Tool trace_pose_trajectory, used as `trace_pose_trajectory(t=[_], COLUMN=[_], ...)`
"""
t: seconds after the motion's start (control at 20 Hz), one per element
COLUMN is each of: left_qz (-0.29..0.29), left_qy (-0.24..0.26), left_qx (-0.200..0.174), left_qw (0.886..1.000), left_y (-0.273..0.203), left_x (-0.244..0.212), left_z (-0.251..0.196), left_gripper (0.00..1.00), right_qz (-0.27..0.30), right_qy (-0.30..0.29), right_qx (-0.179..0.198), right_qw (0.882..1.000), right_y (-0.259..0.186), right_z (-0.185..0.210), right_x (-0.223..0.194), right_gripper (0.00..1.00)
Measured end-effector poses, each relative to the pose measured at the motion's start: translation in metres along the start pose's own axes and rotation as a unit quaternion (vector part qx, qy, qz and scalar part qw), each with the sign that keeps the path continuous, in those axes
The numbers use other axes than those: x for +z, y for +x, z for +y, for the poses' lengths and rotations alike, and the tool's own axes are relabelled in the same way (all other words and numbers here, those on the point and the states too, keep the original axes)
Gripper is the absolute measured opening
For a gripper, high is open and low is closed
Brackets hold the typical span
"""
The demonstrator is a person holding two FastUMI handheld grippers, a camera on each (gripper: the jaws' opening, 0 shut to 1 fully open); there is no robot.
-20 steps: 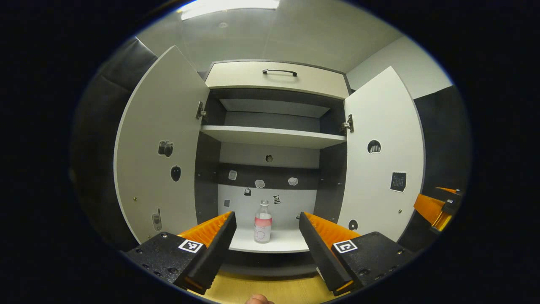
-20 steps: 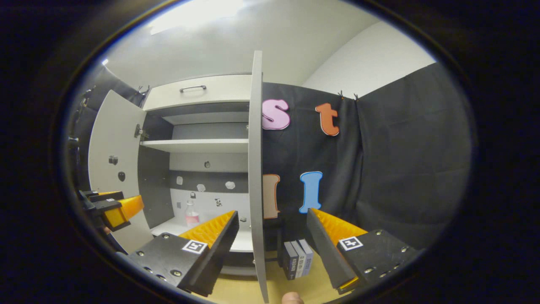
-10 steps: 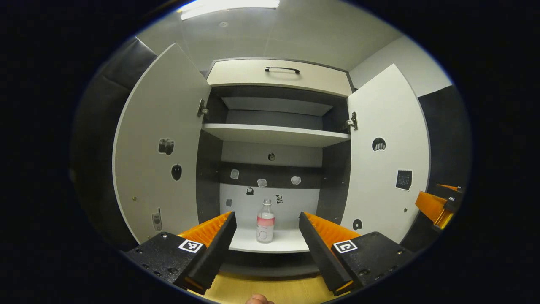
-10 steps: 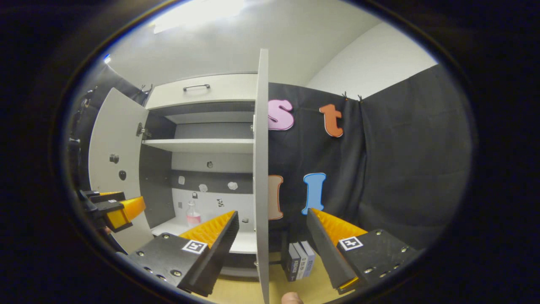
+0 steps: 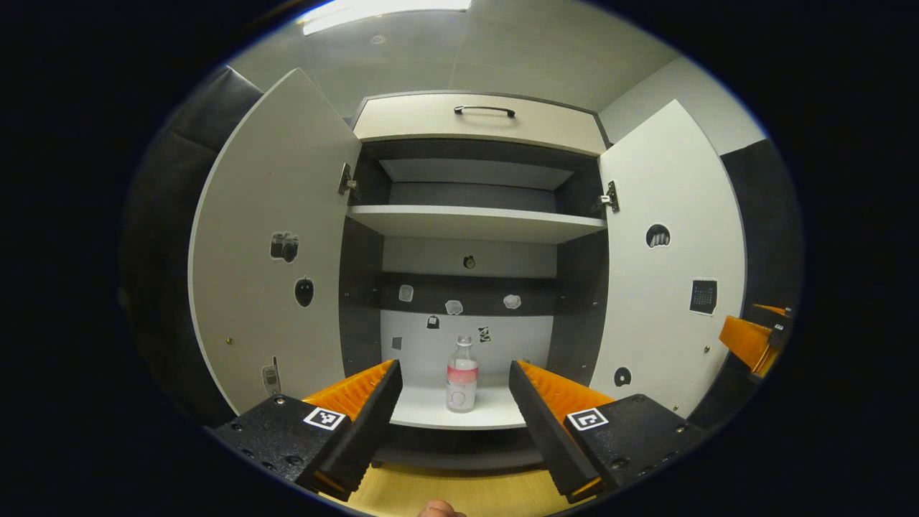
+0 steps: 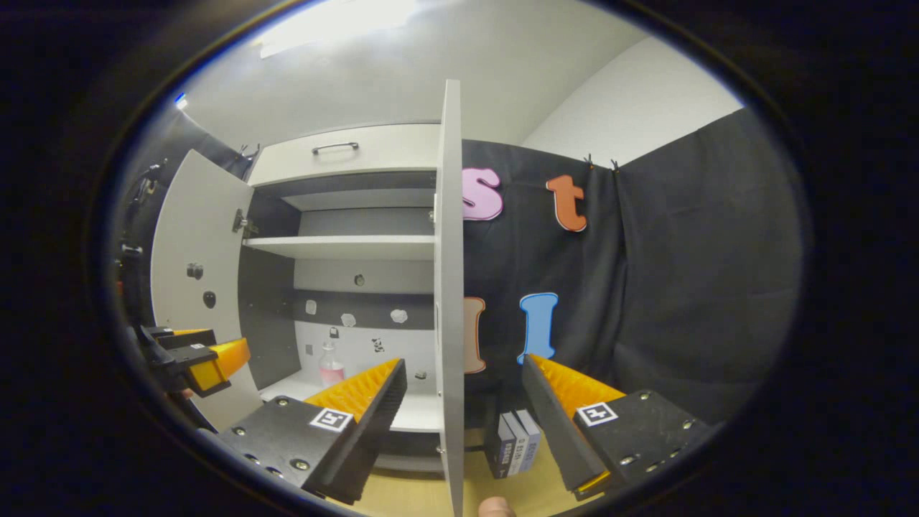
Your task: Grasp the bottle in the cabinet with the left hand and place it on the coaster, then close the right door with the right hand and the left door with the left hand.
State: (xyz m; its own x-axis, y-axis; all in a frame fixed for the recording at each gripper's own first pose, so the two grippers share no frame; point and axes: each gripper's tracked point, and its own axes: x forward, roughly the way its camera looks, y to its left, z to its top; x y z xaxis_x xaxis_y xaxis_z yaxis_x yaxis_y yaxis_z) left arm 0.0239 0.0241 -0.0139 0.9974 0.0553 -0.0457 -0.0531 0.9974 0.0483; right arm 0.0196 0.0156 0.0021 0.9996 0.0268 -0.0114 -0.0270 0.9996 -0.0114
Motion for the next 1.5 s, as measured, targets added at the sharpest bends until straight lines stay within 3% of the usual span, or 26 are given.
trace_pose_trajectory(t=[0.45,0.75,1.05,1.45,1.5], left_qz=[0.024,0.061,0.088,0.121,0.12], left_qy=[0.009,-0.001,0.002,0.004,0.002], left_qx=[0.004,-0.01,-0.021,-0.007,-0.005], left_qw=[1.0,0.998,0.996,0.993,0.993], left_y=[0.045,0.104,0.169,0.236,0.242], left_x=[-0.02,-0.052,-0.081,-0.116,-0.117], left_z=[0.005,-0.003,-0.015,-0.013,-0.012], left_gripper=[0.96,0.96,0.96,0.97,0.97], right_qz=[-0.01,-0.014,-0.019,-0.022,-0.023], right_qy=[-0.005,-0.014,-0.007,-0.004,-0.004], right_qx=[0.001,-0.021,-0.006,-0.007,-0.008], right_qw=[1.0,1.0,1.0,1.0,1.0], right_y=[0.005,0.011,0.023,0.029,0.03], right_z=[0.0,-0.022,-0.018,-0.016,-0.016], right_x=[0.006,0.009,0.014,0.016,0.016], right_gripper=[0.98,0.98,0.98,0.98,0.94])
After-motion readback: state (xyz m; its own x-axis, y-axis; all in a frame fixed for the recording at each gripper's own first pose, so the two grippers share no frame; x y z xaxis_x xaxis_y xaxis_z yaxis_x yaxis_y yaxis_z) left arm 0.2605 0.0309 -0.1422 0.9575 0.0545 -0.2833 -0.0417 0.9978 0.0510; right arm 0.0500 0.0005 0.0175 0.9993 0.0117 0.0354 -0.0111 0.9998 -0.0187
